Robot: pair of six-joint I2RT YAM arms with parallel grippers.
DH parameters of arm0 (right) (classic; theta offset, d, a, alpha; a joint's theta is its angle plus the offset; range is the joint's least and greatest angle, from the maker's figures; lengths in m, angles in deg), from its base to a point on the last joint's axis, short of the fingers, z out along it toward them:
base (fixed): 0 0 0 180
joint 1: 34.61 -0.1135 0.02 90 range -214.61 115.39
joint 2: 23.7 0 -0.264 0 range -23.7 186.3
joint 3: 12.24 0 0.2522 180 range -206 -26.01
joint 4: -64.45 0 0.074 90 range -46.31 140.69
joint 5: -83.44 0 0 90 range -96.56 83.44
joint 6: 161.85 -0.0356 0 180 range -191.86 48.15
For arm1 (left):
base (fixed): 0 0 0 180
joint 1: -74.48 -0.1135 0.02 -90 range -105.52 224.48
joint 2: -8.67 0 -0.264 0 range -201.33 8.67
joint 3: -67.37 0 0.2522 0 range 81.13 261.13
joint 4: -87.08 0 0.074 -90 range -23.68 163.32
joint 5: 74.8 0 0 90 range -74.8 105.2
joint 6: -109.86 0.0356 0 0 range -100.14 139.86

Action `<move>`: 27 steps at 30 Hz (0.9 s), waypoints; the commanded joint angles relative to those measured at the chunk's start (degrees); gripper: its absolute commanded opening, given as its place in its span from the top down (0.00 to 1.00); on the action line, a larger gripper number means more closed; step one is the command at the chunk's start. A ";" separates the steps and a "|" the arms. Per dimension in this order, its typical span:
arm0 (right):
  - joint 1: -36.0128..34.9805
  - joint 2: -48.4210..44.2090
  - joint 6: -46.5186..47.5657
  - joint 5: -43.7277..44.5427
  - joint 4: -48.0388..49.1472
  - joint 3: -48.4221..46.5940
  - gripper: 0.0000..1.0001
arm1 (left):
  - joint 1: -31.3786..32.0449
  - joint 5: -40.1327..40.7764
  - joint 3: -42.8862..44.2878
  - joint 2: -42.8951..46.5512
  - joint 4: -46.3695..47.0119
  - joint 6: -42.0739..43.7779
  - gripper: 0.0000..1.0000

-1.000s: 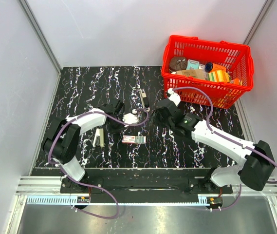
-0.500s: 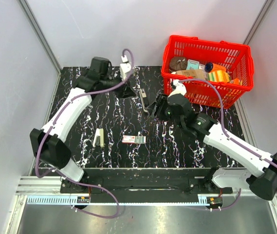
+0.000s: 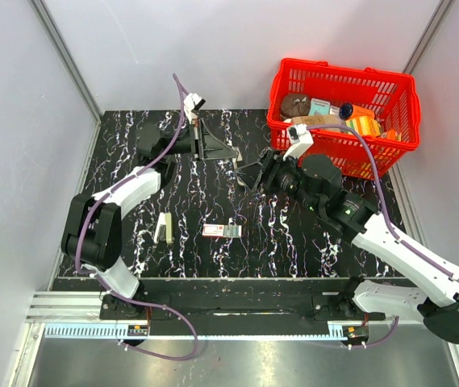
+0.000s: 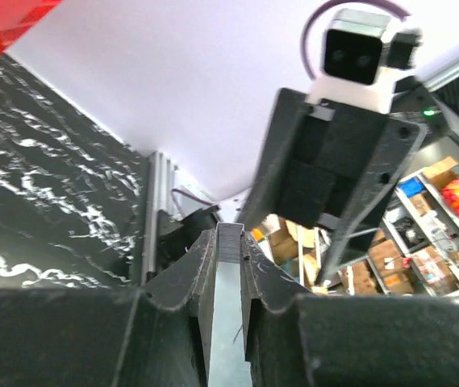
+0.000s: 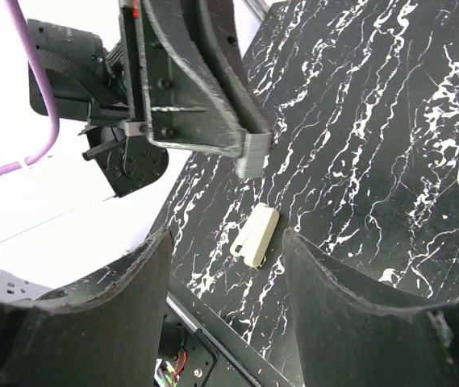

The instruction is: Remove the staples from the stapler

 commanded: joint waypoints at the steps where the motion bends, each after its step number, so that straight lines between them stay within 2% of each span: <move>1: 0.40 -0.30 1.55 -3.92 3.92 -0.89 0.37 | -0.31 -0.08 -0.04 2.43 37.94 -21.48 1.00; 14: 0.40 1.02 -0.91 -3.92 6.90 -2.21 0.39 | 0.30 0.80 -1.80 2.96 38.48 -22.02 1.00; 17: 0.40 2.25 -1.08 -6.20 7.70 -3.09 0.40 | 0.48 0.80 -1.89 2.96 38.48 -21.84 1.00; 27: 0.40 4.80 -1.79 -6.74 11.04 -4.85 0.47 | 0.92 0.19 -1.89 2.96 38.39 -21.75 1.00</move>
